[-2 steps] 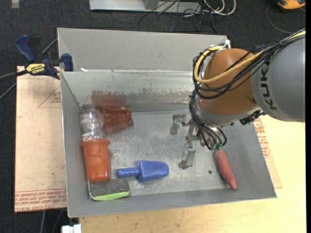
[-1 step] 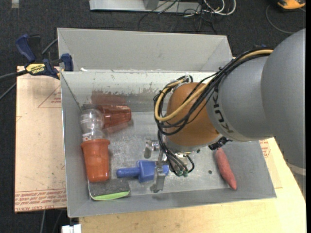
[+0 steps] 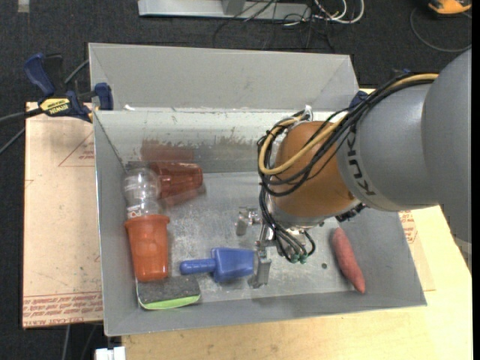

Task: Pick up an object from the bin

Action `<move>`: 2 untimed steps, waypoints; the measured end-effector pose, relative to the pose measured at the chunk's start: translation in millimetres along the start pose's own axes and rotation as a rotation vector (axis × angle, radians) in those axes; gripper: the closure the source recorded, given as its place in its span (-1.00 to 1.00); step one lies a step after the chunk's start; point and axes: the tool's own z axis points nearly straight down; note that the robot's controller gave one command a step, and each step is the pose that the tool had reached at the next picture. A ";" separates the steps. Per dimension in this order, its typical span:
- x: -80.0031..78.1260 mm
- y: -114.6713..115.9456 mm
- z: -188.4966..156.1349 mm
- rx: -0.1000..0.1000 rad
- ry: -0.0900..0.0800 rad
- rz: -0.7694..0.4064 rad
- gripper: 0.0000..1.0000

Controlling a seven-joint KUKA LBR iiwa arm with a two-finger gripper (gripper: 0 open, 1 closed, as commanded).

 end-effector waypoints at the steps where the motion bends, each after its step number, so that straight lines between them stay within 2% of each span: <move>1: 1.6 19.6 14.3 -0.004 0.006 -0.331 -1.00; 2: -9.3 17.3 36.7 -0.002 -0.001 -0.094 1.00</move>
Offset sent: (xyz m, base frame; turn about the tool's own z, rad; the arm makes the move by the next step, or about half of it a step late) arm 0.0083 0.0167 -0.0370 -0.0929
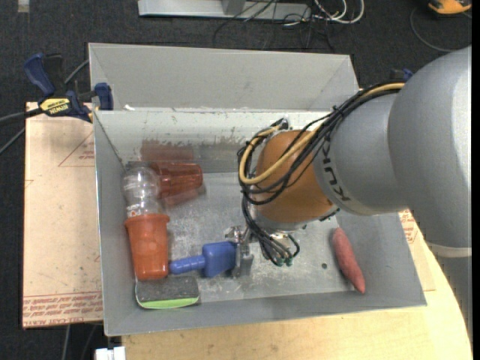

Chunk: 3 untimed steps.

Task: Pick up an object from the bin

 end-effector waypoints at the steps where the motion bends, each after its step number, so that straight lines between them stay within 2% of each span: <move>1: 0.0 -0.1 0.0 0.000 0.000 0.002 1.00; 3: 0.0 -0.2 0.0 -0.001 0.000 0.002 1.00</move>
Offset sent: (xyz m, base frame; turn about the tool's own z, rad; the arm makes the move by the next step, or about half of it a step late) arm 0.0000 0.0000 0.0000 0.0000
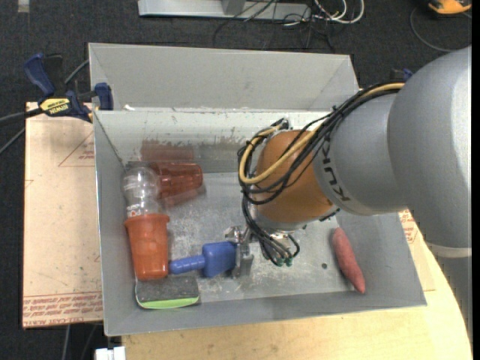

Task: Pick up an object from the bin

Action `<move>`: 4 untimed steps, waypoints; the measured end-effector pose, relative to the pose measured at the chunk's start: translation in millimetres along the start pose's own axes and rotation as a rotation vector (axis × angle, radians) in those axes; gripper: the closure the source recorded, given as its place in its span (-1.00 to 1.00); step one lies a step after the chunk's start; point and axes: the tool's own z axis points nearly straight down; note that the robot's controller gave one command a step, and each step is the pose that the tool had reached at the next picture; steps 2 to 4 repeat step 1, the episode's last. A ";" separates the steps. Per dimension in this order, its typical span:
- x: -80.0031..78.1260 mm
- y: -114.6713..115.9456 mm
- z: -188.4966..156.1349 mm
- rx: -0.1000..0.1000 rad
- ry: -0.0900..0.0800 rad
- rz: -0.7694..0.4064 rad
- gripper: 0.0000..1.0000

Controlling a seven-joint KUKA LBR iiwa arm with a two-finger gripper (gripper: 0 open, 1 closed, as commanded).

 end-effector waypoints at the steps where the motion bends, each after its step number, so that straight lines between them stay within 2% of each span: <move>1: -6.7 -1.8 -87.9 0.000 0.003 -0.002 1.00; 4: -6.7 -1.8 -87.9 0.000 0.003 -0.002 1.00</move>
Offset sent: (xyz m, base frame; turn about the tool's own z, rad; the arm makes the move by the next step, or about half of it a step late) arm 0.0175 -0.0294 0.0717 -0.0310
